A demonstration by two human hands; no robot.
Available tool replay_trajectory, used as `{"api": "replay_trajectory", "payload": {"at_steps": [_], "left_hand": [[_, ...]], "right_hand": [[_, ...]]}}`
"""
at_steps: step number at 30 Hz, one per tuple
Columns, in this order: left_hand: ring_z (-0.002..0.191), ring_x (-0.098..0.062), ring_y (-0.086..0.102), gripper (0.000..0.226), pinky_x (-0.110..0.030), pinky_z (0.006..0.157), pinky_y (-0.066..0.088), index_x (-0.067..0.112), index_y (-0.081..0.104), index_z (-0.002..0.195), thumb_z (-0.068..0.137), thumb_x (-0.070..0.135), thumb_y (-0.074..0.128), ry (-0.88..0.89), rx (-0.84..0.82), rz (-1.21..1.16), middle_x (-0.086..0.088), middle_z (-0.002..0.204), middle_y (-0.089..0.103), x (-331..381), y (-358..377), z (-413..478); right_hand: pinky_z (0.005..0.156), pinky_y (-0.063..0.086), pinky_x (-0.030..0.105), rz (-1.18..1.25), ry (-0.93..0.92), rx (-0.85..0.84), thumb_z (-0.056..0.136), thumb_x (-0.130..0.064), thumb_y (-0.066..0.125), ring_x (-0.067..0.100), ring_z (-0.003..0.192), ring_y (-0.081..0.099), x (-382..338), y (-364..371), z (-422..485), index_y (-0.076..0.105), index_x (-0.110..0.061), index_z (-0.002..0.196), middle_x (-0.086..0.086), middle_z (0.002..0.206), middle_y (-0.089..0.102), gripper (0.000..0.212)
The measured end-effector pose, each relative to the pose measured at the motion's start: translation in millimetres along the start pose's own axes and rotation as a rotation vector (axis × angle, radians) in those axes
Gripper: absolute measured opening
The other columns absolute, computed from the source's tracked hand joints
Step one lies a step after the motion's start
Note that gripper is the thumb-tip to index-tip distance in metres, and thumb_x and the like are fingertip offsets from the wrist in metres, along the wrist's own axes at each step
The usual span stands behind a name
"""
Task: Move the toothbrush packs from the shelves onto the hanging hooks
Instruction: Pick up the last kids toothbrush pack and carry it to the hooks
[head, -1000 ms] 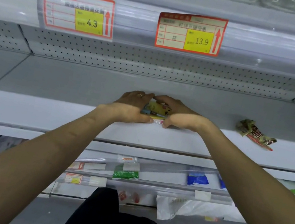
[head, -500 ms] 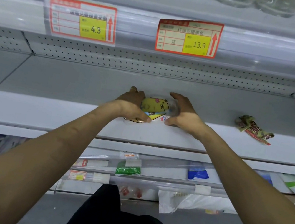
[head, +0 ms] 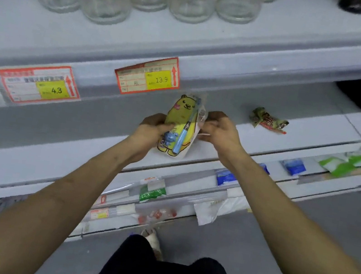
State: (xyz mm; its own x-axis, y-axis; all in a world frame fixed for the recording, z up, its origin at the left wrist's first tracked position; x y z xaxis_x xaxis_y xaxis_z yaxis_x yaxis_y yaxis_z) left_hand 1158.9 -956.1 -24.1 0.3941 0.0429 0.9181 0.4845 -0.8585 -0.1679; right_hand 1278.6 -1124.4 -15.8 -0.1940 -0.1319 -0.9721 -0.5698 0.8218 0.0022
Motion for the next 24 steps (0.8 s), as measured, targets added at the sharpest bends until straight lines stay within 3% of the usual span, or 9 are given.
{"api": "replay_trajectory", "payload": {"at_steps": [6,10,14,18,22,24], "left_hand": [[0.078,-0.015,0.074,0.01,-0.027,0.074,0.062,0.013,0.066,0.098,0.105,0.017,0.061,-0.011,-0.304,0.017,-0.002,0.088,0.078,24.4,93.5,-15.5],[0.085,-0.023,0.073,0.01,-0.039,0.086,0.061,0.009,0.067,0.102,0.106,0.015,0.06,0.045,-0.425,0.078,-0.012,0.097,0.077,38.5,180.0,-33.6],[0.089,-0.026,0.071,0.016,-0.038,0.084,0.063,0.001,0.066,0.11,0.106,0.015,0.059,0.098,-0.578,0.116,-0.023,0.104,0.074,52.5,291.1,-75.7],[0.082,-0.016,0.072,0.012,-0.033,0.076,0.06,0.01,0.068,0.108,0.106,0.017,0.059,0.177,-0.684,0.125,-0.011,0.099,0.076,73.1,404.4,-124.5],[0.086,-0.017,0.073,0.015,-0.029,0.075,0.06,0.007,0.069,0.113,0.105,0.018,0.062,0.189,-0.775,0.072,-0.014,0.105,0.077,94.8,510.3,-173.1],[0.083,-0.015,0.073,0.01,-0.025,0.072,0.059,0.009,0.069,0.108,0.105,0.017,0.063,0.211,-0.846,0.047,-0.007,0.097,0.078,110.2,559.6,-199.7]], "right_hand": [[0.077,0.062,0.037,0.03,-0.028,0.226,0.101,0.003,0.059,0.018,0.084,0.073,-18.1,-102.3,-46.2,0.061,-0.009,0.108,0.009,0.095,0.072,0.014],[0.078,0.062,0.04,0.074,-0.052,0.367,0.102,0.0,0.058,0.019,0.086,0.072,-12.9,-181.2,-103.7,0.061,-0.014,0.105,0.013,0.1,0.071,0.014],[0.078,0.062,0.036,0.071,-0.063,0.511,0.104,-0.004,0.058,0.015,0.086,0.071,-9.0,-281.0,-177.6,0.061,-0.015,0.112,0.015,0.106,0.069,0.014],[0.074,0.062,0.035,0.057,-0.087,0.636,0.103,-0.005,0.059,0.017,0.086,0.071,-13.9,-379.8,-250.7,0.062,-0.016,0.113,0.013,0.102,0.066,0.016],[0.088,0.062,0.055,0.006,-0.145,0.765,0.102,-0.008,0.061,0.03,0.095,0.072,-29.8,-465.0,-329.0,0.064,-0.02,0.111,0.025,0.112,0.066,0.015],[0.085,0.063,0.053,-0.008,-0.186,0.849,0.102,-0.006,0.06,0.025,0.091,0.071,-39.8,-503.4,-368.2,0.063,-0.021,0.108,0.025,0.111,0.066,0.016]]}}
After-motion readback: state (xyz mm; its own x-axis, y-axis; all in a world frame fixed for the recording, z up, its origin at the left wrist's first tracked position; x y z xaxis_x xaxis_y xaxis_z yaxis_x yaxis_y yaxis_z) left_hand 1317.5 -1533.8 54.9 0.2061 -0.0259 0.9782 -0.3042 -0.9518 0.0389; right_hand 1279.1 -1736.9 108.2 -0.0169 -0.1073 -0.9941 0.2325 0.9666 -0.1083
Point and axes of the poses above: each hand's wrist, its own z-axis towards the middle knuckle, its own y-axis out of the palm, x = y × z, the point moved 3 cm from there along z, towards the middle knuckle
